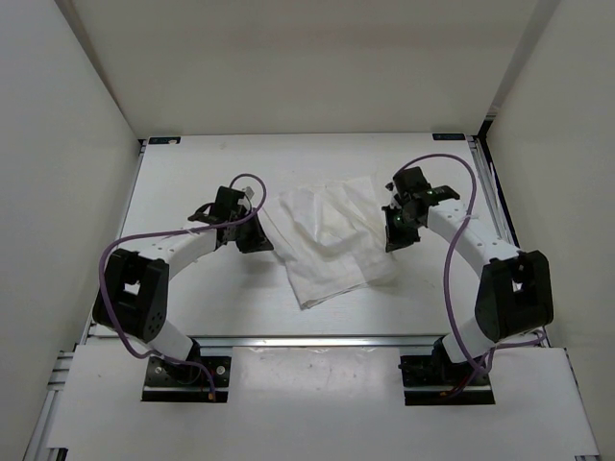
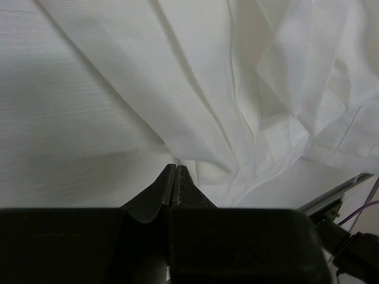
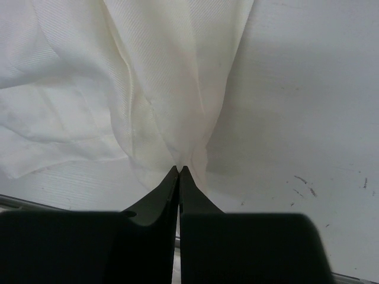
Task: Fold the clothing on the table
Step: Flatten the skirt out
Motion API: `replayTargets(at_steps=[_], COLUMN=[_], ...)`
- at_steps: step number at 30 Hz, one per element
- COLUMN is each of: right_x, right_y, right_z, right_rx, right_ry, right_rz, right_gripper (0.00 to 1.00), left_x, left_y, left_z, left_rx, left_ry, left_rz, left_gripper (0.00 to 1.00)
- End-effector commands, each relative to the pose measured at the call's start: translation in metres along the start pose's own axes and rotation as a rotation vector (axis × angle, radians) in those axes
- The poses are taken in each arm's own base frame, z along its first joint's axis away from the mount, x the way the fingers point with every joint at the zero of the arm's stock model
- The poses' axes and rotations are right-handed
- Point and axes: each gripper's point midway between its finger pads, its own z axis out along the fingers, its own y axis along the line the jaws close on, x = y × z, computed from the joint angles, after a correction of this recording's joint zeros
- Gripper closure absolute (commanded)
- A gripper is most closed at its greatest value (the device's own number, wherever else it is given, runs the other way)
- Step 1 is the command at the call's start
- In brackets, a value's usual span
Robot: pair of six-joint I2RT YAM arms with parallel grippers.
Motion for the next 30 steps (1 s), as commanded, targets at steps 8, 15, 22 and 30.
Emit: replayTargets(at_steps=[8,15,22,30], right_x=[-0.045,-0.037,-0.051,-0.137], right_y=[-0.015,-0.016,0.003,0.097], right_z=[-0.04,-0.026,-0.036,-0.176], right_rx=[-0.02,-0.037,-0.1,-0.239], right_ry=[-0.156,-0.104,-0.137,-0.705], right_rz=[0.066,0.091,0.082,-0.219], right_gripper=[1.0,1.0,1.0,1.0], left_x=[0.058,0.079,0.098,0.044], left_y=[-0.069,-0.078,-0.096,-0.049], left_z=[-0.016,-0.001,0.013,-0.014], left_rx=[0.345,0.324,0.401,0.331], left_ry=[0.095,0.158,0.199,0.014], left_rz=[0.036,0.043,-0.027,-0.118], left_gripper=[0.61,0.59,0.59,0.58])
